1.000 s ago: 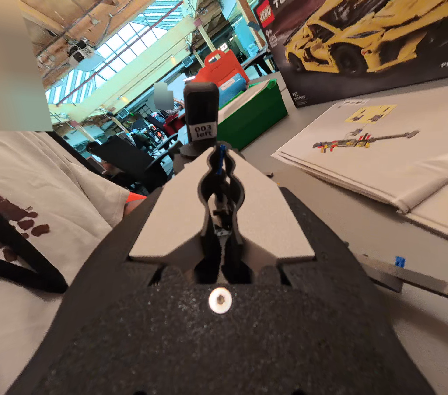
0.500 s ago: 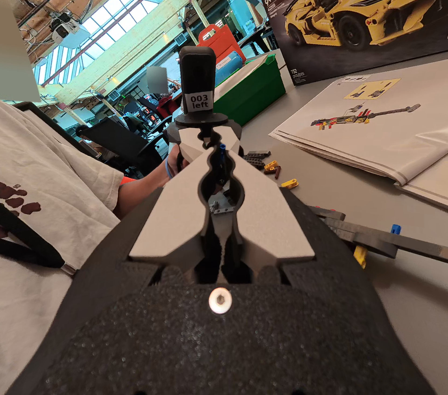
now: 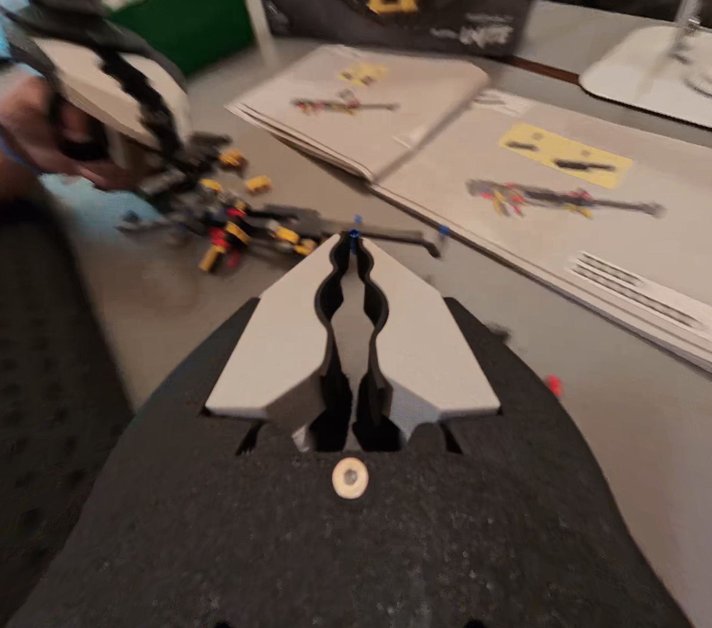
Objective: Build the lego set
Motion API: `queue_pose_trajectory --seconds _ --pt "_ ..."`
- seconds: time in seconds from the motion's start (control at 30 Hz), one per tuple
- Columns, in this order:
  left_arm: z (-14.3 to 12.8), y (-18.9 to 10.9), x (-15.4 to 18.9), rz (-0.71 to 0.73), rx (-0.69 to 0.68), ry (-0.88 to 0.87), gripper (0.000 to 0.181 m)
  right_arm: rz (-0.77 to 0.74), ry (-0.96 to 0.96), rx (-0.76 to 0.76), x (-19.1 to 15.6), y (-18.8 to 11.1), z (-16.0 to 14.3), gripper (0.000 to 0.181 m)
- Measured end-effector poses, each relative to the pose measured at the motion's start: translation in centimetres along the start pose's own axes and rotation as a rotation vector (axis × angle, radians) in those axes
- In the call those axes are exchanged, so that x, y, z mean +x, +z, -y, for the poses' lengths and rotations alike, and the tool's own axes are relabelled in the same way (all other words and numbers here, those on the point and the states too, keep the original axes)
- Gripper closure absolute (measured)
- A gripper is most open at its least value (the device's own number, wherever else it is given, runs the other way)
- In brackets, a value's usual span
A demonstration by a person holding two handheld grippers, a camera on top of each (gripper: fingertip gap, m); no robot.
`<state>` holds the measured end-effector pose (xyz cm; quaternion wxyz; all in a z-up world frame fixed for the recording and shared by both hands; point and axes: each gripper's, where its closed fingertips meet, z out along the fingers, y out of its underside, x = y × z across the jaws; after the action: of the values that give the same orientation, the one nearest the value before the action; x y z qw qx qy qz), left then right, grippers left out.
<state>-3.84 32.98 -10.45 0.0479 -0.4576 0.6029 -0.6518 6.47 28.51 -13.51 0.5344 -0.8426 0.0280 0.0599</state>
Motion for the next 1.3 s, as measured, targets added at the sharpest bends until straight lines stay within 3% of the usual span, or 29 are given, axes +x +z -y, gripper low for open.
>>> queue_pose_trajectory --seconds 0.17,0.3,0.47,0.93,1.17,1.3 --pt "0.3 -0.1 0.2 -0.027 0.021 -0.023 0.175 -0.13 -0.052 -0.178 3.8 -0.9 -4.2 0.18" --pt "-0.1 0.3 0.3 -0.03 0.005 -0.021 0.175 -0.097 0.024 -0.19 4.2 -0.8 -5.0 0.18" --pt "-0.1 0.3 0.2 -0.031 0.004 -0.027 0.175 -0.122 -0.03 -0.278 4.5 -0.7 -6.2 0.18" --pt "-0.2 0.4 0.5 -0.044 -0.004 -0.021 0.174 -0.115 -0.003 -0.274 4.3 -0.8 -6.5 0.179" --pt "-0.2 0.4 0.5 -0.044 -0.004 -0.022 0.175 -0.118 -0.028 -0.322 4.2 -0.8 -7.3 0.177" --pt "-0.2 0.4 0.5 -0.043 -0.002 -0.022 0.175 -0.09 -0.045 -0.414 4.3 -1.3 -7.8 0.166"
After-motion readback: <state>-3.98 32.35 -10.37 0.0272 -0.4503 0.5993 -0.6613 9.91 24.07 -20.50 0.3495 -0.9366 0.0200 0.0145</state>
